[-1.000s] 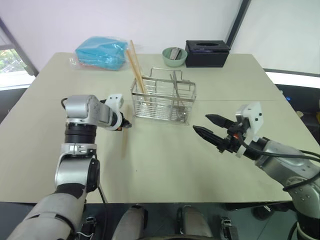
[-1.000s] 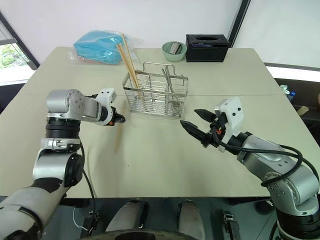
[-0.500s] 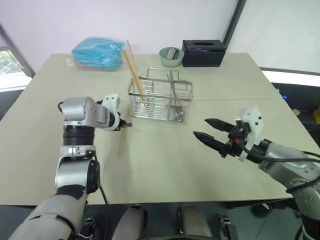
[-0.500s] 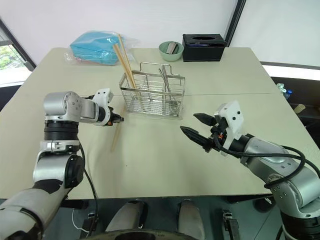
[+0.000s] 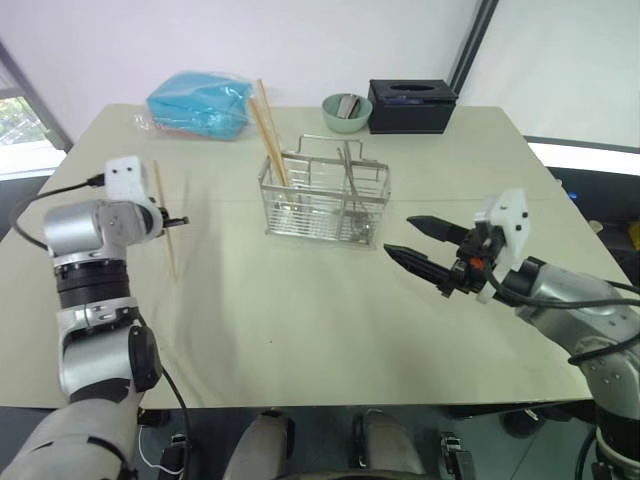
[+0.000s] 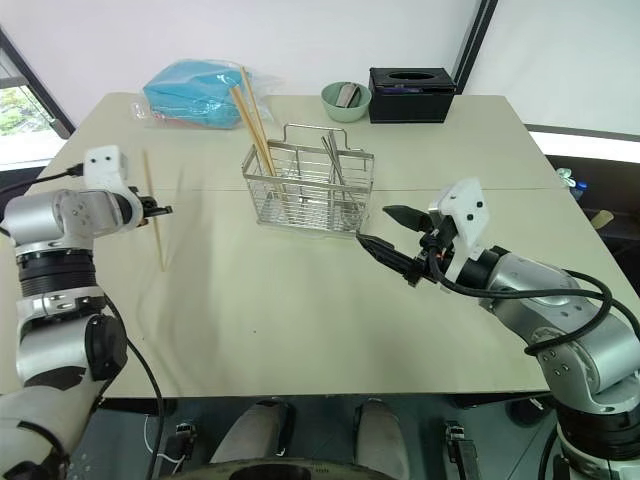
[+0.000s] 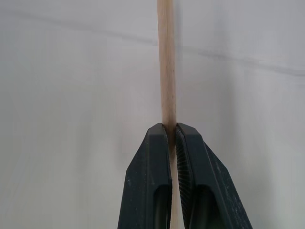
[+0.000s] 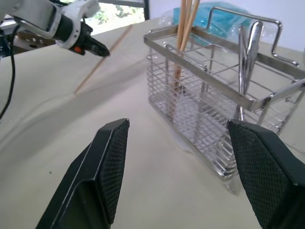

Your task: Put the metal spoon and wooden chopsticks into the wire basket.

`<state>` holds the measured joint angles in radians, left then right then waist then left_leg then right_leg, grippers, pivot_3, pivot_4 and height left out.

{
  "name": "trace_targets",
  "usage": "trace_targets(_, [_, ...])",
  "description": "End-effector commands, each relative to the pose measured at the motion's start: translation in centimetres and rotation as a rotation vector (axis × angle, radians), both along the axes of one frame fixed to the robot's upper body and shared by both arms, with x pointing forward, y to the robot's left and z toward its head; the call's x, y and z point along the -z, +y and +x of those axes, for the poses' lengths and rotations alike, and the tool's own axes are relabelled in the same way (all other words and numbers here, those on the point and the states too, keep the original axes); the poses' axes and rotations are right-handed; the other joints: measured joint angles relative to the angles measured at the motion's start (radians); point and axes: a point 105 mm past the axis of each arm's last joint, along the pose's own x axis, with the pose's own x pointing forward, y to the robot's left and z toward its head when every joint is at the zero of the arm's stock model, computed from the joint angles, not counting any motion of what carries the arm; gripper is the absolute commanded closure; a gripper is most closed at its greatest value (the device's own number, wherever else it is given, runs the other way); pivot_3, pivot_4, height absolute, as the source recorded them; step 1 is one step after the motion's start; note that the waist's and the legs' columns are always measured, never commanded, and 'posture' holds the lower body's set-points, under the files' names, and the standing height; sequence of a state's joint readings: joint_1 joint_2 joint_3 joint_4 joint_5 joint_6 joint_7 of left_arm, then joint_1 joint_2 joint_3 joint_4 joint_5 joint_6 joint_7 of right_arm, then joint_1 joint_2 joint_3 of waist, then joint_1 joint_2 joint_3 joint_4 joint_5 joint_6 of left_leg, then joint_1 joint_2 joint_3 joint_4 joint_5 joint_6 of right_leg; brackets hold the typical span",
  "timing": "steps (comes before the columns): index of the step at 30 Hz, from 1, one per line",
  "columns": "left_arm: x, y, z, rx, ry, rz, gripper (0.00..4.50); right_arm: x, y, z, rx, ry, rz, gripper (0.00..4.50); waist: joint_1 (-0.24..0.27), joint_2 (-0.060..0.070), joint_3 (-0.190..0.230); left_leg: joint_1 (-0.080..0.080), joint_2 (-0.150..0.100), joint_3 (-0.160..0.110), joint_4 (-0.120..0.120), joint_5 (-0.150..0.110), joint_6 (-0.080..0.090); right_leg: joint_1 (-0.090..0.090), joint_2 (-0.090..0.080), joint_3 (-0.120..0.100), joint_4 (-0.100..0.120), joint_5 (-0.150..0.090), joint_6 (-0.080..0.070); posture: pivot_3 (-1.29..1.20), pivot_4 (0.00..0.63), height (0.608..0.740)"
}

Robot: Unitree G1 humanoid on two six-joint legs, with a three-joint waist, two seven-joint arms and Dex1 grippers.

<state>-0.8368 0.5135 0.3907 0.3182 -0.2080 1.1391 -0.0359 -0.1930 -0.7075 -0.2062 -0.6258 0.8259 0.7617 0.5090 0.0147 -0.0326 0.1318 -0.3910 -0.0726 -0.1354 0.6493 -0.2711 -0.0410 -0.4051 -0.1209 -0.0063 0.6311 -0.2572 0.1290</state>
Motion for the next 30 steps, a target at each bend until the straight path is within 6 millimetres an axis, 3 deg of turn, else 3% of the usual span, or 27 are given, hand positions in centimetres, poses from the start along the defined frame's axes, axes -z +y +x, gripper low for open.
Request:
trace_targets(1, [-7.0, 1.9, 0.4, -0.073, -0.362, 0.029, 4.46, -2.0, -0.1, 0.4, 0.017, -0.079, 0.033, 1.12, 0.000, 0.000, 0.000, 0.000, 0.000, 0.000, 0.000, 0.000, 0.000, 0.000, 0.000, 0.000, 0.000, 0.000, 0.000, 0.00, 0.150, 0.654])
trace_targets(5, [-12.7, 1.4, 0.5, -0.061, -0.663, -0.044, 4.46, -2.3, -0.2, 0.5, 0.020, -0.085, 0.030, 1.12, 0.004, -0.002, -0.001, -0.001, 0.000, 0.000, 0.001, 0.000, 0.000, 0.000, 0.000, 0.000, 0.000, 0.000, 0.000, 0.00, 0.150, 0.654])
trace_targets(7, [-15.9, 0.4, 0.4, -0.031, -0.822, -0.113, 4.46, -2.3, -0.4, 0.6, 0.024, -0.081, 0.027, 1.12, 0.005, -0.002, -0.001, -0.001, 0.000, 0.000, 0.001, 0.000, 0.000, 0.000, 0.000, 0.000, 0.000, 0.000, 0.000, 0.00, 0.150, 0.654])
trace_targets(9, [-17.9, -0.6, 0.2, 0.001, -0.919, -0.160, 4.46, -2.2, -0.7, 0.6, 0.027, -0.075, 0.025, 1.12, 0.006, -0.002, -0.001, -0.001, -0.001, 0.000, 0.002, 0.000, 0.000, 0.001, -0.001, -0.001, -0.001, 0.000, 0.000, 0.00, 0.150, 0.654])
trace_targets(11, [-19.9, -2.8, 0.2, 0.088, -1.004, -0.222, 4.46, -2.2, -0.8, 0.6, 0.028, -0.069, 0.021, 1.12, 0.004, -0.002, -0.001, -0.001, -0.001, 0.000, 0.002, 0.000, 0.000, 0.001, -0.001, -0.001, -0.001, 0.000, 0.000, 0.00, 0.150, 0.654])
trace_targets(13, [-21.3, -6.9, 0.4, 0.241, -1.064, -0.247, 4.46, -2.3, -0.7, 0.6, 0.027, -0.066, 0.017, 1.12, 0.001, -0.002, -0.001, -0.001, -0.001, 0.000, 0.002, 0.000, 0.000, 0.001, -0.001, -0.001, 0.000, 0.000, 0.000, 0.00, 0.150, 0.654])
trace_targets(16, [-20.6, -11.7, 0.6, 0.414, -1.064, -0.215, 4.46, -2.3, -0.7, 0.5, 0.030, -0.062, 0.009, 1.12, 0.000, -0.002, -0.001, -0.001, -0.001, 0.000, 0.002, 0.000, 0.000, 0.002, -0.001, -0.001, 0.000, 0.000, 0.000, 0.00, 0.150, 0.654])
trace_targets(20, [-18.9, -15.5, 0.9, 0.544, -1.041, -0.193, 4.46, -2.2, -0.9, 0.2, 0.051, -0.056, 0.004, 1.12, -0.005, -0.001, 0.000, 0.000, -0.001, 0.002, 0.002, 0.000, 0.000, 0.001, 0.000, 0.000, 0.000, 0.000, 0.000, 0.00, 0.150, 0.654])
trace_targets(24, [-18.2, -17.1, 1.3, 0.593, -1.025, -0.201, 4.46, -2.0, -1.2, -0.2, 0.076, -0.048, 0.015, 1.12, -0.005, -0.001, 0.000, -0.001, 0.000, 0.002, 0.001, 0.000, 0.000, 0.000, 0.001, 0.000, 0.000, 0.000, 0.000, 0.00, 0.150, 0.654])
trace_targets(30, [-15.5, -18.4, 2.3, 0.637, -0.967, -0.191, 4.46, -1.9, -1.5, -0.5, 0.109, -0.042, 0.026, 1.12, 0.000, -0.001, 0.000, -0.001, 0.000, 0.002, 0.002, 0.000, 0.001, 0.001, 0.001, 0.000, 0.000, 0.000, 0.000, 0.00, 0.150, 0.654])
